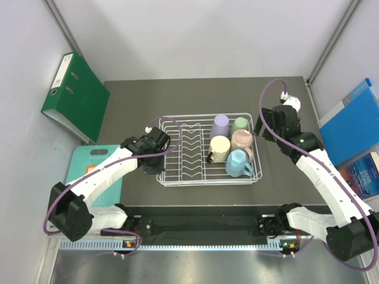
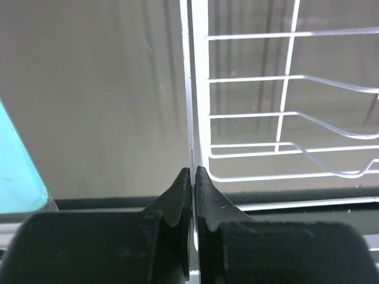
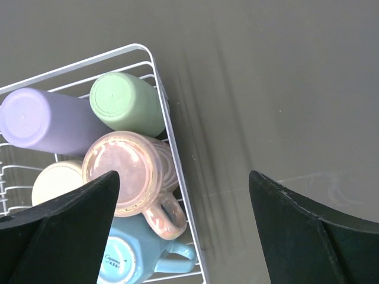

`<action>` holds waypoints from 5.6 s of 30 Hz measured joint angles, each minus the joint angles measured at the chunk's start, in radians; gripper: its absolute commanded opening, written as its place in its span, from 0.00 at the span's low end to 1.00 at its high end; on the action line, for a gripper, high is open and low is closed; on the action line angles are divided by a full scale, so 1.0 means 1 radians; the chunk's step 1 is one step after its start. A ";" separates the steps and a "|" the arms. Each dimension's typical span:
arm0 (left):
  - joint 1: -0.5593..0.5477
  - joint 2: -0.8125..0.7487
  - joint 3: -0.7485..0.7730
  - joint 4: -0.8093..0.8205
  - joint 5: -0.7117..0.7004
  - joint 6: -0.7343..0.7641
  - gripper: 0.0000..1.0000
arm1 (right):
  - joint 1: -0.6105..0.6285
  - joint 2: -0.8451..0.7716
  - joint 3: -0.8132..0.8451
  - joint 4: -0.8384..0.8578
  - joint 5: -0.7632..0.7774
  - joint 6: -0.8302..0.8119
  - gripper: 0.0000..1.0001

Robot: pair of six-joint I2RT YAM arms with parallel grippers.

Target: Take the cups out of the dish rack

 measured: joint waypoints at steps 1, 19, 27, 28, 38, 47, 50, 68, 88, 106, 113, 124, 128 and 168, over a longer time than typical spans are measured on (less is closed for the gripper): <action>0.000 0.000 -0.007 -0.006 0.011 -0.004 0.00 | 0.000 -0.007 -0.006 -0.001 -0.007 0.003 0.90; -0.004 0.010 -0.011 -0.038 0.043 -0.037 0.56 | 0.000 -0.073 -0.070 -0.006 -0.056 0.040 0.92; -0.006 0.002 0.040 -0.071 0.014 -0.064 0.98 | 0.000 -0.075 -0.069 -0.007 -0.056 0.029 0.93; -0.006 -0.004 0.047 -0.077 0.002 -0.072 0.99 | 0.000 -0.075 -0.069 -0.007 -0.056 0.024 0.93; -0.006 -0.126 0.133 -0.079 -0.146 -0.153 0.99 | 0.047 0.012 0.098 0.002 -0.047 -0.064 0.96; -0.010 -0.080 0.144 0.061 -0.108 -0.176 0.97 | 0.177 0.217 0.260 0.037 -0.041 -0.138 0.96; -0.024 -0.043 0.132 0.119 -0.107 -0.200 0.98 | 0.233 0.315 0.311 0.044 -0.041 -0.162 0.96; -0.047 -0.040 0.089 0.179 -0.134 -0.215 0.98 | 0.275 0.624 0.438 0.065 -0.045 -0.184 0.95; -0.047 -0.039 0.080 0.181 -0.131 -0.166 0.98 | 0.281 0.767 0.532 0.045 -0.055 -0.152 0.83; -0.047 -0.006 0.077 0.199 -0.119 -0.159 0.98 | 0.282 0.730 0.454 0.041 -0.032 -0.114 0.12; -0.047 -0.006 0.077 0.202 -0.121 -0.156 0.97 | 0.284 0.716 0.497 -0.007 -0.027 -0.124 0.00; -0.047 0.032 0.114 0.203 -0.140 -0.148 0.97 | 0.328 0.587 0.671 -0.090 -0.023 -0.132 0.00; -0.047 0.049 0.165 0.214 -0.161 -0.143 0.98 | 0.319 0.495 0.683 -0.093 -0.032 -0.120 0.00; 0.167 -0.151 -0.108 1.318 0.541 -0.563 0.94 | -0.084 0.111 -0.178 1.172 -1.028 0.703 0.00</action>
